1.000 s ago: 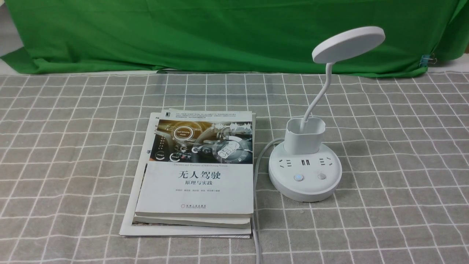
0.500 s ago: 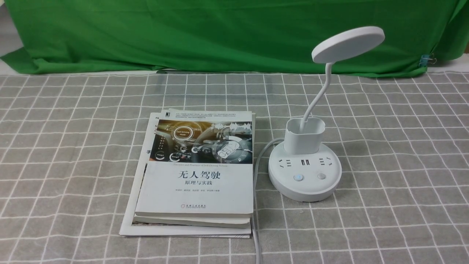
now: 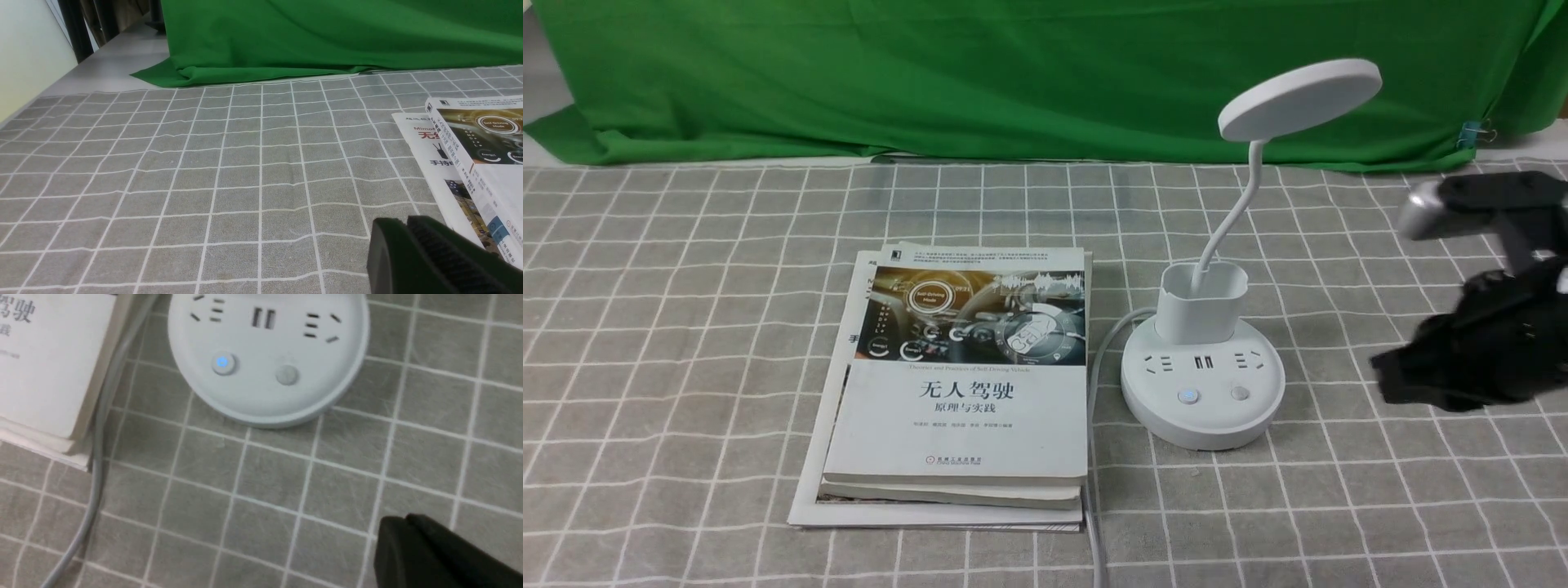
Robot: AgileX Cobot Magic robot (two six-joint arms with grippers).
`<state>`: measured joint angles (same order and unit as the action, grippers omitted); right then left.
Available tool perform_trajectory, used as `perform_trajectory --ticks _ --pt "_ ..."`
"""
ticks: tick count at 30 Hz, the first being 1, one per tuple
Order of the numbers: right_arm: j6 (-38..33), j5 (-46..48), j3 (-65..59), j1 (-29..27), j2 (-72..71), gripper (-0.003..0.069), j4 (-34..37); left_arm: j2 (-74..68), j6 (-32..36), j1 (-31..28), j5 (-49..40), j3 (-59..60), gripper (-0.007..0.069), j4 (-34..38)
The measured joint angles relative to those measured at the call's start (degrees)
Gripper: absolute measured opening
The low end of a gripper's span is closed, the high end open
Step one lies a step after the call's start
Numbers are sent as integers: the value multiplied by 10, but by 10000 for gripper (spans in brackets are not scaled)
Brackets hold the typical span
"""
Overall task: Turn on the desk lamp on the grey coffee tablecloth with your hand.
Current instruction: 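Press the button on the base of the white desk lamp with the right gripper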
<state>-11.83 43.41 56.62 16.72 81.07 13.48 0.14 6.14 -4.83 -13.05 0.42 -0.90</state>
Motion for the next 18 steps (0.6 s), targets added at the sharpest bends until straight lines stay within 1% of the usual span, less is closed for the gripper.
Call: perform_trajectory --ticks 3,6,11,18 --pt "-5 -4 55 36 71 34 0 0 0 0 0 0 19 0" --pt "-11 -6 91 50 121 34 1 0 -1 0 0 0 19 0" --pt "-12 -22 128 52 196 34 -12 0 0 0 0 0 19 0" --pt "-12 -32 132 52 243 34 -19 0 0 0 0 0 19 0"
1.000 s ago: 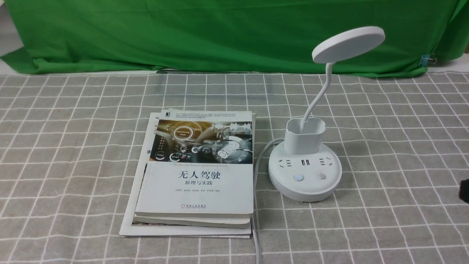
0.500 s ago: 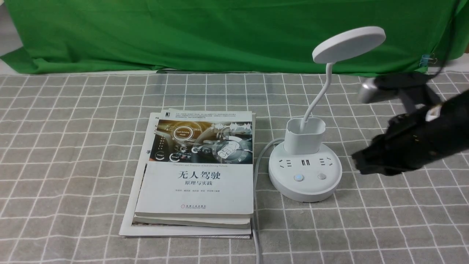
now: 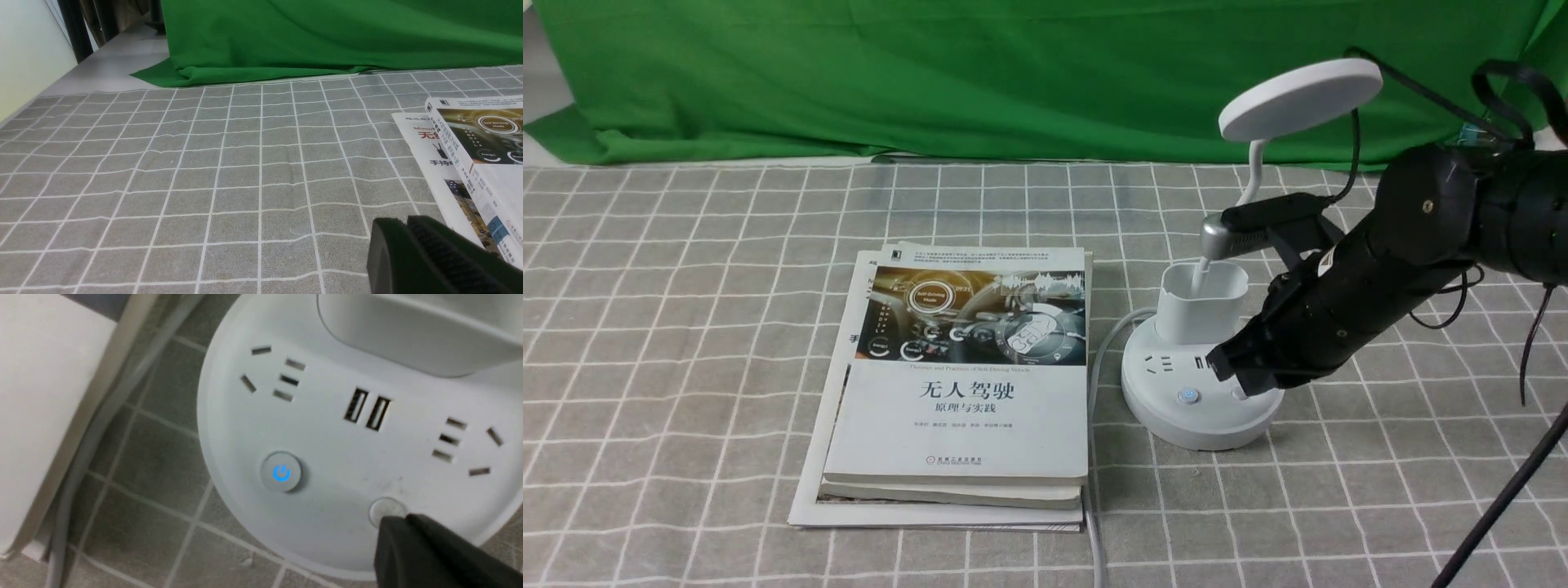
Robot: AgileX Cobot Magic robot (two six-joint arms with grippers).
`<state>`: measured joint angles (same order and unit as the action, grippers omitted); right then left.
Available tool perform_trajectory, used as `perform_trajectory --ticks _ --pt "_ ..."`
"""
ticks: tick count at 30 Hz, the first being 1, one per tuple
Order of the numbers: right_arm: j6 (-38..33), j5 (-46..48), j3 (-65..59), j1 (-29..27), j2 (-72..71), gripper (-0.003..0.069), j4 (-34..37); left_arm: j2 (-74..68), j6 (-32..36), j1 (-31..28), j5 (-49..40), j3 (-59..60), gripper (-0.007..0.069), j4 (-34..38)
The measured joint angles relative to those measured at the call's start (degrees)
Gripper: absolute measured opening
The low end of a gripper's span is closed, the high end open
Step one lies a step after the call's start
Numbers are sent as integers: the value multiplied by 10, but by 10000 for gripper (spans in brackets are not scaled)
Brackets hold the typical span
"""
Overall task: Turn on the desk lamp on the grey coffee tablecloth with your hand.
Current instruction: 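Press the button on the base of the white desk lamp with the right gripper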
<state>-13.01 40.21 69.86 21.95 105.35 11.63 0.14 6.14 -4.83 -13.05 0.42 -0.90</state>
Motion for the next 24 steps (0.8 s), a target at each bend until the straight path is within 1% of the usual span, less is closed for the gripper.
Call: perform_trajectory --ticks 12,24 --pt "1 -37 0 0 11 34 -1 0 0 0 0 0 19 0" --pt "3 -41 11 0 35 34 2 0 0 0 0 0 19 0"
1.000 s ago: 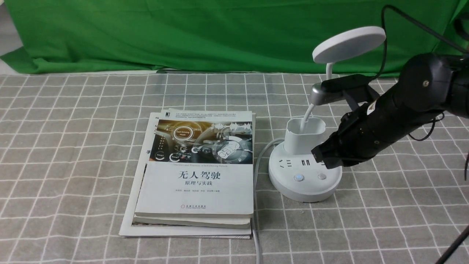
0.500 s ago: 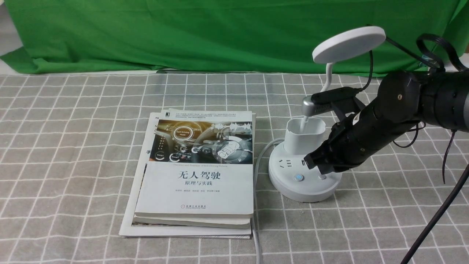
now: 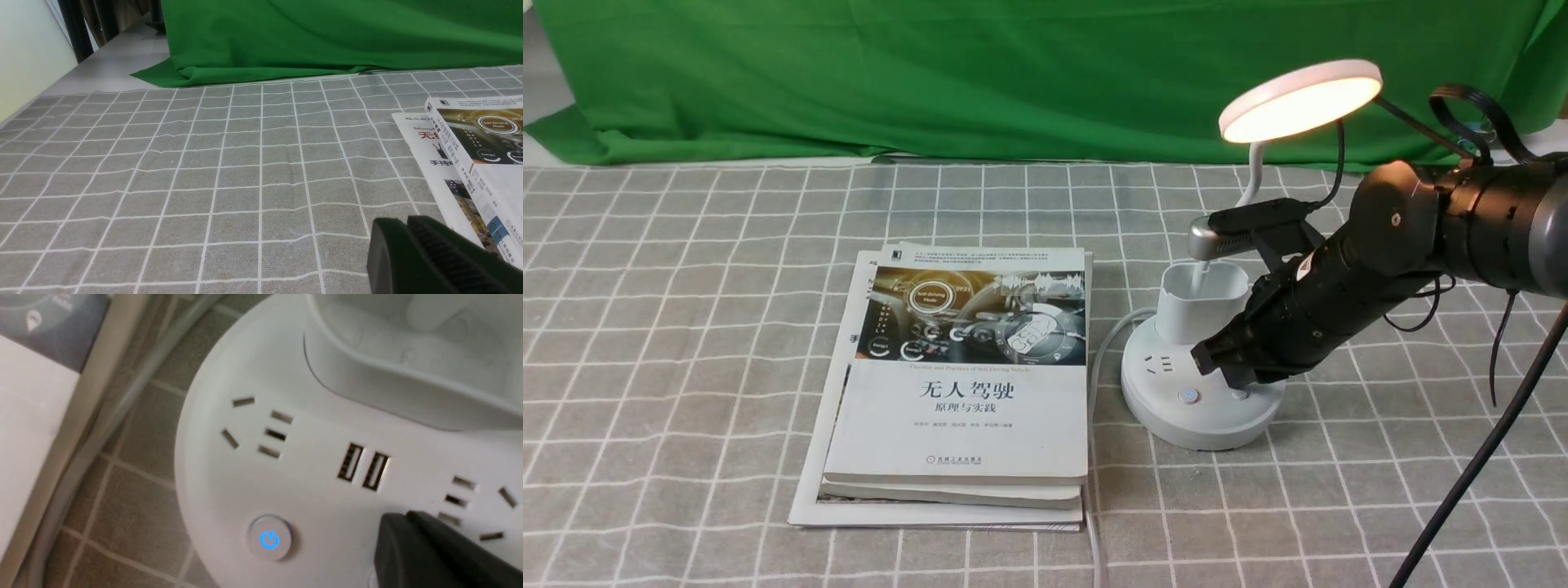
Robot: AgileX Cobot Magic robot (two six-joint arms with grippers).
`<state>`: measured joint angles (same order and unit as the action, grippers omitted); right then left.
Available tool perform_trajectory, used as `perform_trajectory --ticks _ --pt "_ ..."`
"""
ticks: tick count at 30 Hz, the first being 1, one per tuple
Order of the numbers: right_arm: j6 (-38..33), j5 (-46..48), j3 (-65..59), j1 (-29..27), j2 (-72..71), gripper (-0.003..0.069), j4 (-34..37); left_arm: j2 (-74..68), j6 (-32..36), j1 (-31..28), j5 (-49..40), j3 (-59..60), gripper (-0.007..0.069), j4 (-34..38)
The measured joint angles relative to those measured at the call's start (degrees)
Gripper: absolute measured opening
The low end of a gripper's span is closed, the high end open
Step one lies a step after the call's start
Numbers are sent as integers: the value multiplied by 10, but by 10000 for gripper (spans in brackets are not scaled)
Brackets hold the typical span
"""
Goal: Turn on the desk lamp on the grey coffee tablecloth with your hand.
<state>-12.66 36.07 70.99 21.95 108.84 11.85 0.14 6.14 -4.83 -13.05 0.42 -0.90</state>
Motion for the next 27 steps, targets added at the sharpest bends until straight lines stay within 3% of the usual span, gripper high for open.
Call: perform_trajectory --ticks 13,17,27 --pt "-1 16 -23 0 -90 34 5 0 0 0 0 0 19 0" --pt "2 22 -83 0 -133 34 5 0 0 0 0 0 19 0" --pt "26 35 -268 0 -402 34 5 0 0 0 0 0 19 0"
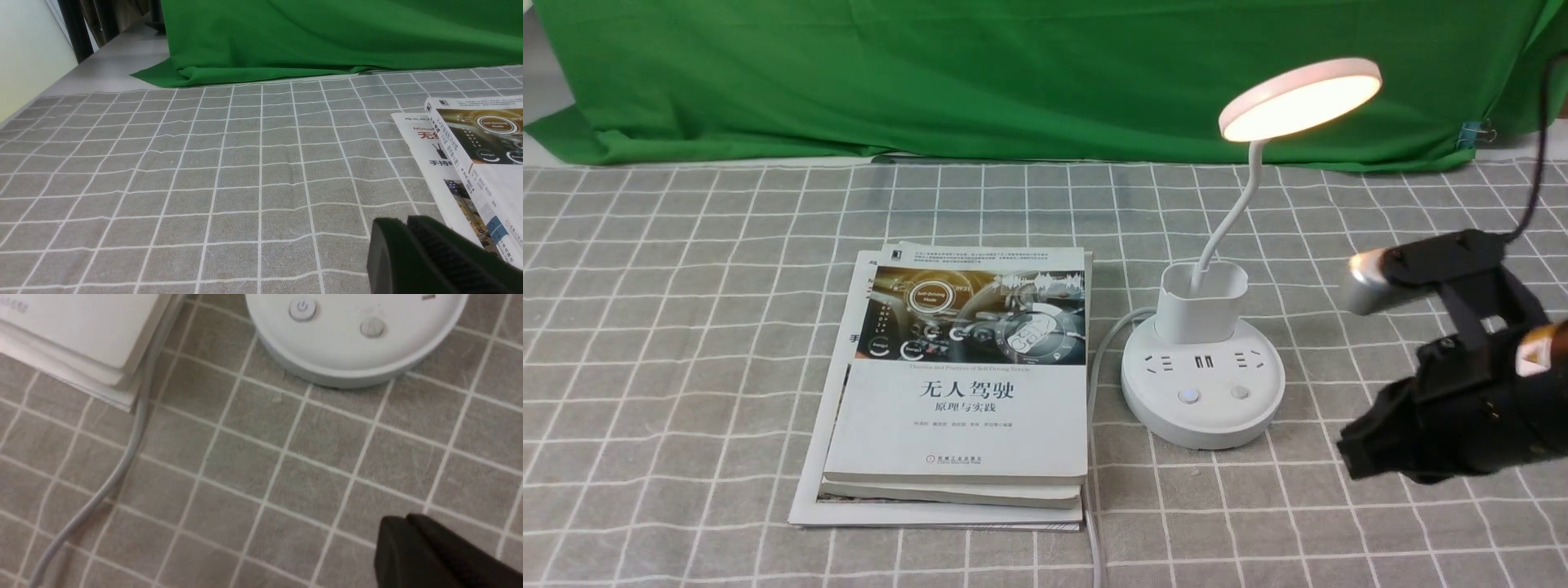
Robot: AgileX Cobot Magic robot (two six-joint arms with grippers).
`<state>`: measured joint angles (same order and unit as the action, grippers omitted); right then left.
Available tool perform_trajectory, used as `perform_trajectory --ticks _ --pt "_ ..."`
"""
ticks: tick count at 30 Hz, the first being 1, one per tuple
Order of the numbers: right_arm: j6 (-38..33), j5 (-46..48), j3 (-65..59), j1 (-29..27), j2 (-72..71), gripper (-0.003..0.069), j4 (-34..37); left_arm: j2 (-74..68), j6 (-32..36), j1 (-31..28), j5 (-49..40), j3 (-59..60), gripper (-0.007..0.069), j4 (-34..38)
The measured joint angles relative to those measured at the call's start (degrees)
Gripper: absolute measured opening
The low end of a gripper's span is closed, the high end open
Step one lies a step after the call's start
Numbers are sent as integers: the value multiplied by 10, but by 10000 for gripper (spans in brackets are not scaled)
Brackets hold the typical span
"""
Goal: Turn on the desk lamp on the grey coffee tablecloth with your hand.
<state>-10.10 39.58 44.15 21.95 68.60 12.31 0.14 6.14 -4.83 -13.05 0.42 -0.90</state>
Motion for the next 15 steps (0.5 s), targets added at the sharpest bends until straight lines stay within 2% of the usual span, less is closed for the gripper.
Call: perform_trajectory --ticks 6,10,15 --pt "29 62 -24 0 -139 49 1 0 0 0 0 0 19 0" --pt "28 62 -24 0 -205 60 -7 0 0 0 0 0 19 0" --pt "30 52 -28 0 -278 27 -34 0 0 0 0 0 19 0"
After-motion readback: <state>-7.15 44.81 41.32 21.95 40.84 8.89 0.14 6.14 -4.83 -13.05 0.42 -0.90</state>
